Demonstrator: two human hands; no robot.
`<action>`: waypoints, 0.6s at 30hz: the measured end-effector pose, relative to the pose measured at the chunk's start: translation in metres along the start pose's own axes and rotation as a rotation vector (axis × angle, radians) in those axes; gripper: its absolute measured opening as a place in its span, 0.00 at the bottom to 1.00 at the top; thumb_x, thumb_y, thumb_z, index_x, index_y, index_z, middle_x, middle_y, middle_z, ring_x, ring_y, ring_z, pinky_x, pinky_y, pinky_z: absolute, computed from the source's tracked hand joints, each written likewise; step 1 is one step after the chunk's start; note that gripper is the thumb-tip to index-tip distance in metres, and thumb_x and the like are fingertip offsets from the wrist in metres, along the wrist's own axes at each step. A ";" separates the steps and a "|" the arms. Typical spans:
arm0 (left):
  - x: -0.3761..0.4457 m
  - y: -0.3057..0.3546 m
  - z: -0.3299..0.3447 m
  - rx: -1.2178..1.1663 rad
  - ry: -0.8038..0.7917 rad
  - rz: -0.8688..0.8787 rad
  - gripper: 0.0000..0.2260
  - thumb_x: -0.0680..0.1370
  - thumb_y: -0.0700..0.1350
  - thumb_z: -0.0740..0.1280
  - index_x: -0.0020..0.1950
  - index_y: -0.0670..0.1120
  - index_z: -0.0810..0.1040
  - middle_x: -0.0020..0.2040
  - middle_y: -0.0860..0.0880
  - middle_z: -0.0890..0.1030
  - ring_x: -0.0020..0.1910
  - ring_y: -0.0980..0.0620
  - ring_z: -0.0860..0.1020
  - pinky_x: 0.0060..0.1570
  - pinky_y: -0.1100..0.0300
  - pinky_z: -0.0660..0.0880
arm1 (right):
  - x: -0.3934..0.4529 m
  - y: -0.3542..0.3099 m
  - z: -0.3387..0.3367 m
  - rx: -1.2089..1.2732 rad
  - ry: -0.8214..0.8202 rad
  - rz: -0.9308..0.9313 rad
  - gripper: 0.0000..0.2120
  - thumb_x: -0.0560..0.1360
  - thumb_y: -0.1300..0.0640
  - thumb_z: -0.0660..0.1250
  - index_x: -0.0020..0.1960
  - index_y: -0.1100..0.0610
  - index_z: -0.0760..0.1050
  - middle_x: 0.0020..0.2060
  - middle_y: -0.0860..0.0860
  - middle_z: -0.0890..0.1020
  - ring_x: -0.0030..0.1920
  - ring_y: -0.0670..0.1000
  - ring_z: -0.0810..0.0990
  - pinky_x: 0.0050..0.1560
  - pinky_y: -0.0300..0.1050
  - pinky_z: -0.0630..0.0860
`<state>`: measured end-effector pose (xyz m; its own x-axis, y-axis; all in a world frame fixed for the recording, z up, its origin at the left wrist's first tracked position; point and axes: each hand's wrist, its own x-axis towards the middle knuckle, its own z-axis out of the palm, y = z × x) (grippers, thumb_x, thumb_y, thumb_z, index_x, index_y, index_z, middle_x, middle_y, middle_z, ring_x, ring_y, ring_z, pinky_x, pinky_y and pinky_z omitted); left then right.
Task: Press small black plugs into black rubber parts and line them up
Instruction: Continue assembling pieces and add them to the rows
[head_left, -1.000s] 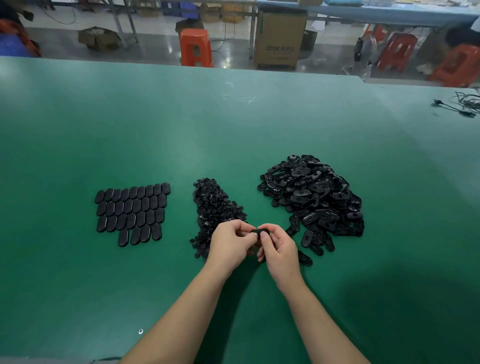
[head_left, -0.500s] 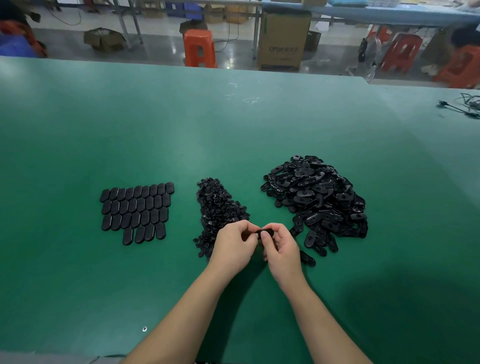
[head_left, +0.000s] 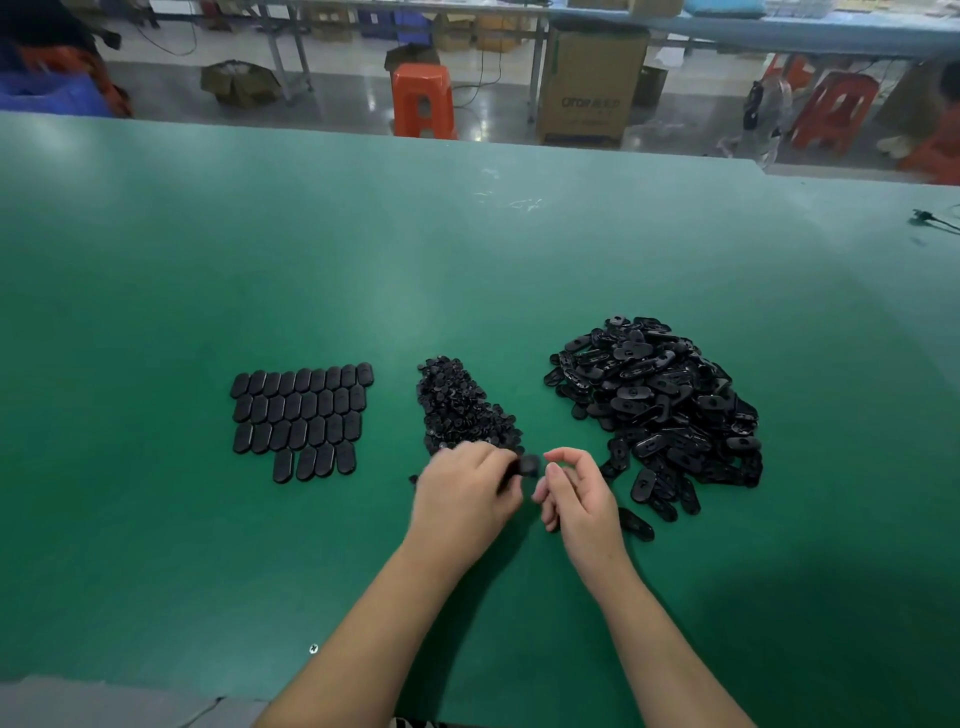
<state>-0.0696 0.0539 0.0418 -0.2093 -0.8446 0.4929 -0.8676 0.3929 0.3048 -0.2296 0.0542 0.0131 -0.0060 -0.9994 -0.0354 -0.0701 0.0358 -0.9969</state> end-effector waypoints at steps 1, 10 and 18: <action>-0.003 -0.009 -0.005 -0.004 0.037 -0.085 0.08 0.69 0.43 0.77 0.46 0.45 0.84 0.41 0.50 0.83 0.39 0.48 0.80 0.38 0.55 0.76 | 0.000 0.000 -0.001 -0.001 -0.001 -0.001 0.09 0.79 0.49 0.62 0.56 0.51 0.74 0.35 0.50 0.80 0.32 0.50 0.74 0.32 0.43 0.73; -0.074 -0.138 -0.072 0.064 0.276 -0.936 0.07 0.76 0.48 0.72 0.50 0.45 0.83 0.45 0.45 0.83 0.43 0.43 0.79 0.43 0.52 0.74 | -0.003 -0.001 0.000 -0.109 0.023 -0.012 0.06 0.83 0.58 0.61 0.52 0.50 0.77 0.36 0.51 0.82 0.32 0.47 0.75 0.35 0.46 0.75; -0.091 -0.166 -0.075 0.151 0.194 -1.089 0.10 0.77 0.54 0.70 0.49 0.47 0.83 0.42 0.47 0.81 0.39 0.44 0.74 0.38 0.55 0.70 | -0.004 -0.002 0.001 -0.117 0.039 -0.003 0.07 0.84 0.57 0.61 0.51 0.50 0.77 0.36 0.50 0.81 0.32 0.48 0.75 0.34 0.46 0.74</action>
<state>0.1276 0.0929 0.0069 0.7589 -0.6348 0.1456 -0.5934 -0.5819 0.5561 -0.2280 0.0583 0.0151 -0.0440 -0.9986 -0.0278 -0.1861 0.0355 -0.9819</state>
